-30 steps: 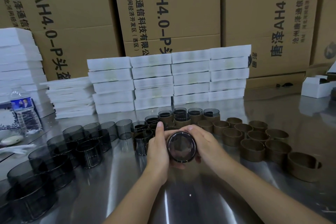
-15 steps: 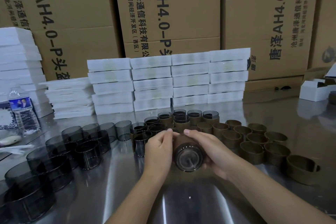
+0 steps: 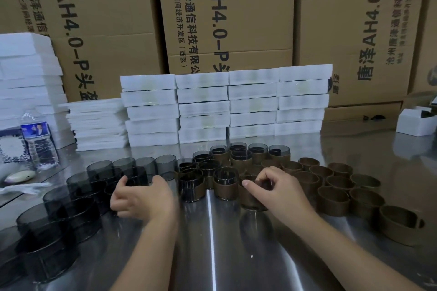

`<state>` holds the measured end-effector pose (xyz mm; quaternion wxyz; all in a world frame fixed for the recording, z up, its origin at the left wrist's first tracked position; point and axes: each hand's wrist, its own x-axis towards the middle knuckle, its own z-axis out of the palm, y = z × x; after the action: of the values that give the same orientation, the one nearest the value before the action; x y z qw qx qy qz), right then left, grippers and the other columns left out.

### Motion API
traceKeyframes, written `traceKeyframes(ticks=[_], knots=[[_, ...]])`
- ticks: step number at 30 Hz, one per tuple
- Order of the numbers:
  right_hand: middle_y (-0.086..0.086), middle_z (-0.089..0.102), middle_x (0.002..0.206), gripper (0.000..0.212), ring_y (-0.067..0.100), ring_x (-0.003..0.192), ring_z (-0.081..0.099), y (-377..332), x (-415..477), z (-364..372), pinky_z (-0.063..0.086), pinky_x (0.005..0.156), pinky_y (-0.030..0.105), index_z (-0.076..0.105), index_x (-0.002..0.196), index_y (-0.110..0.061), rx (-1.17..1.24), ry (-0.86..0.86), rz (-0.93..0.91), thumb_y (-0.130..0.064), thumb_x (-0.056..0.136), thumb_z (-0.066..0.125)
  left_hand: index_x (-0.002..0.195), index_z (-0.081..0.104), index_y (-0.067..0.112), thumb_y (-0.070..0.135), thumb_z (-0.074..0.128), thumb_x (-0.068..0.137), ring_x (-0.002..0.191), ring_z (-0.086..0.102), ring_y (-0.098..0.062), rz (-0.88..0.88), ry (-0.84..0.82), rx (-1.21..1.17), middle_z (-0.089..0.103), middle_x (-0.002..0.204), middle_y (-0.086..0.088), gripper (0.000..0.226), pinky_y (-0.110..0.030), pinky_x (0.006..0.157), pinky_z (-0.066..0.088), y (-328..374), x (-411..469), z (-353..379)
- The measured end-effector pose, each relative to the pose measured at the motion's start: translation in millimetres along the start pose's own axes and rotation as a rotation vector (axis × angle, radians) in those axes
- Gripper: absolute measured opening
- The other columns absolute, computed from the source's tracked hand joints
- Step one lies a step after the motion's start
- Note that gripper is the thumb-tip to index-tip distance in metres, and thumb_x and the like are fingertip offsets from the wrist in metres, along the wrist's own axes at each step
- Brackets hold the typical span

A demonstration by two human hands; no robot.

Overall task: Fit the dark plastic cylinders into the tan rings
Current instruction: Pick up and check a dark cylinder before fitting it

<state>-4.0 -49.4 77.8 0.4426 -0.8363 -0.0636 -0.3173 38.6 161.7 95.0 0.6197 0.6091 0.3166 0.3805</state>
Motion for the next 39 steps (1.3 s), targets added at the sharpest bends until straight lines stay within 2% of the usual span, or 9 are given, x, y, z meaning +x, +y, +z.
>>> traceKeyframes(ticks=[4,9,13,16,21,26,32,35,39], knots=[[-0.009,0.052,0.066,0.033,0.000,0.065,0.051,-1,-4,2,0.037,0.058,0.015,0.055,0.058,-0.020,-0.018,-0.076,-0.036,-0.038,0.076,0.077,0.141,0.038,0.012,0.005,0.062,0.083,0.131,0.027,-0.040,0.021,0.010,0.045,0.015,0.155,-0.015,0.063,-0.039,0.109,0.025,-6,5,2],[-0.009,0.051,0.065,0.034,-0.001,0.063,0.050,-5,-6,1,0.037,0.059,0.013,0.053,0.056,-0.025,-0.008,-0.107,-0.036,-0.037,0.076,0.077,0.141,0.036,0.017,0.006,0.063,0.083,0.138,0.021,-0.037,-0.138,0.000,0.037,0.005,0.159,-0.013,0.065,-0.035,0.112,0.022,-13,18,3],[-0.008,0.053,0.067,0.032,0.000,0.064,0.051,-5,-7,1,0.038,0.058,0.014,0.055,0.057,-0.024,-0.016,-0.123,-0.024,-0.040,0.077,0.075,0.129,0.046,0.016,0.007,0.064,0.083,0.140,0.018,-0.037,-0.144,-0.058,0.081,0.002,0.160,-0.013,0.050,-0.035,0.114,0.022,-16,17,6],[-0.007,0.053,0.068,0.033,0.001,0.063,0.050,-6,-7,1,0.039,0.060,0.017,0.056,0.057,-0.023,-0.012,-0.133,-0.015,-0.039,0.078,0.076,0.127,0.046,0.015,0.006,0.064,0.083,0.141,0.018,-0.037,-0.148,-0.025,0.060,0.003,0.160,-0.012,0.048,-0.037,0.115,0.024,-17,18,6],[-0.008,0.054,0.068,0.031,0.000,0.065,0.051,-7,-7,0,0.039,0.060,0.015,0.059,0.059,-0.021,-0.007,-0.155,-0.006,-0.038,0.078,0.076,0.139,0.032,0.007,0.004,0.067,0.078,0.143,0.019,-0.037,-0.098,0.043,-0.057,0.017,0.156,-0.018,0.070,-0.040,0.117,0.019,-18,24,4],[-0.008,0.055,0.069,0.030,-0.001,0.065,0.051,-8,-8,0,0.040,0.061,0.013,0.061,0.061,-0.018,-0.003,-0.170,0.000,-0.037,0.079,0.076,0.146,0.027,0.011,0.006,0.071,0.077,0.133,0.028,-0.040,-0.180,0.064,0.030,0.022,0.151,-0.019,0.082,-0.038,0.111,0.024,-16,27,3],[-0.008,0.054,0.067,0.032,-0.001,0.063,0.050,-8,-8,-1,0.039,0.061,0.014,0.057,0.056,-0.023,-0.004,-0.171,0.000,-0.037,0.078,0.076,0.129,0.045,0.012,0.004,0.073,0.075,0.128,0.031,-0.038,-0.181,0.005,0.086,0.025,0.148,-0.016,0.062,-0.041,0.105,0.033,-18,28,3],[-0.008,0.054,0.068,0.032,-0.001,0.063,0.050,-9,-9,-1,0.039,0.061,0.013,0.056,0.056,-0.025,-0.010,-0.179,0.002,-0.037,0.078,0.076,0.134,0.041,0.012,0.009,0.080,0.072,0.133,0.030,-0.037,-0.138,-0.082,0.158,0.025,0.150,-0.017,0.074,-0.040,0.110,0.028,-19,28,3],[-0.007,0.055,0.072,0.029,-0.002,0.062,0.050,-11,-9,-1,0.039,0.060,0.012,0.060,0.060,-0.023,-0.019,-0.222,0.009,-0.037,0.080,0.075,0.148,0.027,0.009,0.016,0.083,0.073,0.138,0.026,-0.039,-0.051,-0.194,0.292,0.026,0.152,-0.023,0.094,-0.040,0.115,0.021,-20,26,1]])
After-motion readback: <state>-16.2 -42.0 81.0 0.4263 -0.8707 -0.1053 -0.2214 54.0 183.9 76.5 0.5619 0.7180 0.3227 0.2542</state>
